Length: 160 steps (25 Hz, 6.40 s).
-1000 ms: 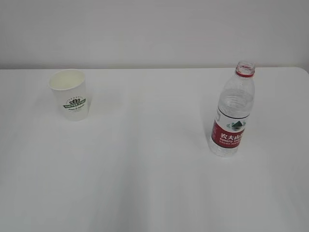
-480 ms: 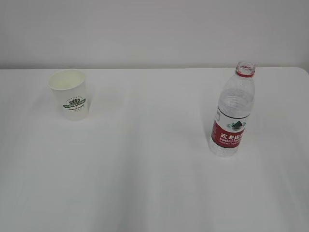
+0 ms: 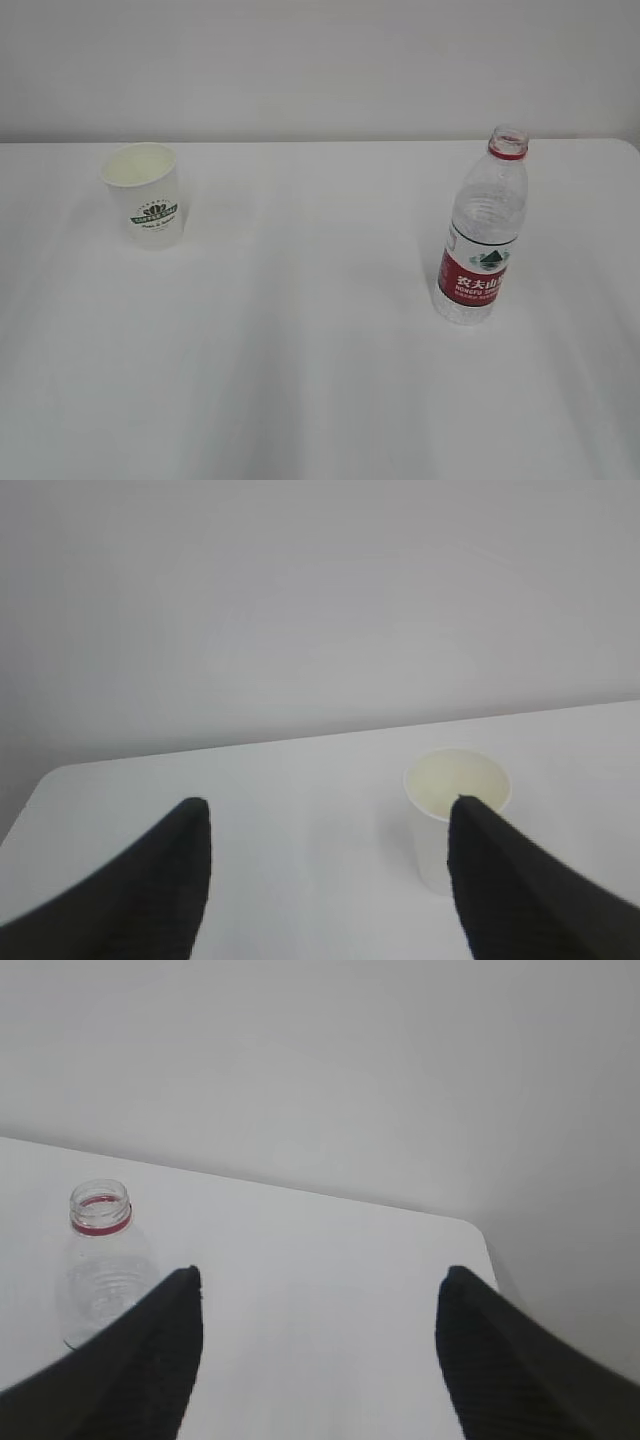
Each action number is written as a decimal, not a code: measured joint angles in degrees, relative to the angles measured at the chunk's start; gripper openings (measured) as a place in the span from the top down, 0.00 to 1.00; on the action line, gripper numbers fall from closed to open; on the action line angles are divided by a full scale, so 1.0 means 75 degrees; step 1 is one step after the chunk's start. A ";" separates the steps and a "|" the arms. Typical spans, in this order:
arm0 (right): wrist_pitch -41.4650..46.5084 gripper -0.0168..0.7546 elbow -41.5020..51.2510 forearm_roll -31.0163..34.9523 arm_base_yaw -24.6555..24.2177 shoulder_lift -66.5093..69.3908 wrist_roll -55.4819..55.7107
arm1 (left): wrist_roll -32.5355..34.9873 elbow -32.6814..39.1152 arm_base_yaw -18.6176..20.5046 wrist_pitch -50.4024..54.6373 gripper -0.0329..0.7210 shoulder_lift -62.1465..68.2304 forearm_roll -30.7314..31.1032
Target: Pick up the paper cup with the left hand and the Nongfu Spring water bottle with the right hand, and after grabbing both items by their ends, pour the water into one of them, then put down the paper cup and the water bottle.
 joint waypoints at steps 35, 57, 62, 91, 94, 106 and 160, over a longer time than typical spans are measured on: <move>-0.4613 0.26 0.0967 -0.0031 0.0000 0.3516 0.0549 | -0.0069 0.1230 -0.0388 -0.3491 0.27 0.3811 -0.0600; -0.8124 0.26 0.2766 -0.1279 0.0000 0.6218 0.1425 | -0.0193 0.3218 -0.1337 -0.7278 0.28 0.5620 -0.0467; -0.8972 0.26 0.2876 -0.1327 0.0000 0.7064 0.0911 | -0.0261 0.3304 -0.1337 -0.7448 0.29 0.5753 -0.0207; -1.0700 0.26 0.2895 -0.2088 0.0000 0.8980 -0.0378 | -0.0470 0.3314 -0.1337 -0.9246 0.28 0.6555 0.0531; -1.0700 0.26 0.2895 -0.2223 0.0000 0.8980 -0.0057 | -0.0778 0.3314 -0.1337 -0.9266 0.18 0.6827 0.0531; -1.0700 0.12 0.2863 -0.1957 0.0000 0.8980 0.0709 | -0.1004 0.3314 -0.1337 -0.9384 0.04 0.7052 0.0531; -1.0713 0.12 -0.0051 -0.2611 0.0000 1.1058 0.0826 | -0.1017 0.3314 -0.1337 -0.9417 0.07 0.7059 0.0531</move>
